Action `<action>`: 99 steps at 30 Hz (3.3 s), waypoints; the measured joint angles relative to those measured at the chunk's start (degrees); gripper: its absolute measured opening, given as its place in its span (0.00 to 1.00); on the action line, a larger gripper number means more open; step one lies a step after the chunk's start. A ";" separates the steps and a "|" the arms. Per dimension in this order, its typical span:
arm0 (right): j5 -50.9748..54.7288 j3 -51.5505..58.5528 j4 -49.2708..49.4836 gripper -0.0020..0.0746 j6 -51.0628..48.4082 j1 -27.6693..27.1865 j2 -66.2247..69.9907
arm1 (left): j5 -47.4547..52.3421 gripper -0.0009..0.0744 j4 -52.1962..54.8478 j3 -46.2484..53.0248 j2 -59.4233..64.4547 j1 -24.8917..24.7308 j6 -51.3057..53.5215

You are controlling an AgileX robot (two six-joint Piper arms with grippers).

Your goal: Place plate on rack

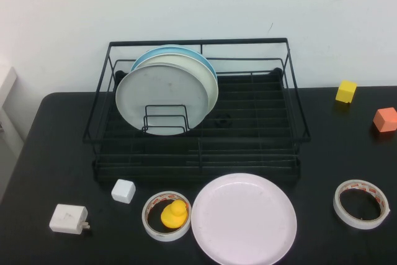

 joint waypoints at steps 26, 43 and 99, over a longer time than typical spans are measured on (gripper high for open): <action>0.00 0.00 0.00 0.02 0.00 0.11 0.00 | 0.00 0.01 -4.34 0.00 0.00 0.00 0.11; -29.25 0.70 -1.27 0.02 -4.73 0.11 0.00 | -19.48 0.01 -6.42 0.21 0.00 0.00 0.00; 11.46 -29.19 65.75 0.02 -74.44 13.20 72.28 | -5.96 0.01 5.03 -15.81 31.97 0.00 -38.03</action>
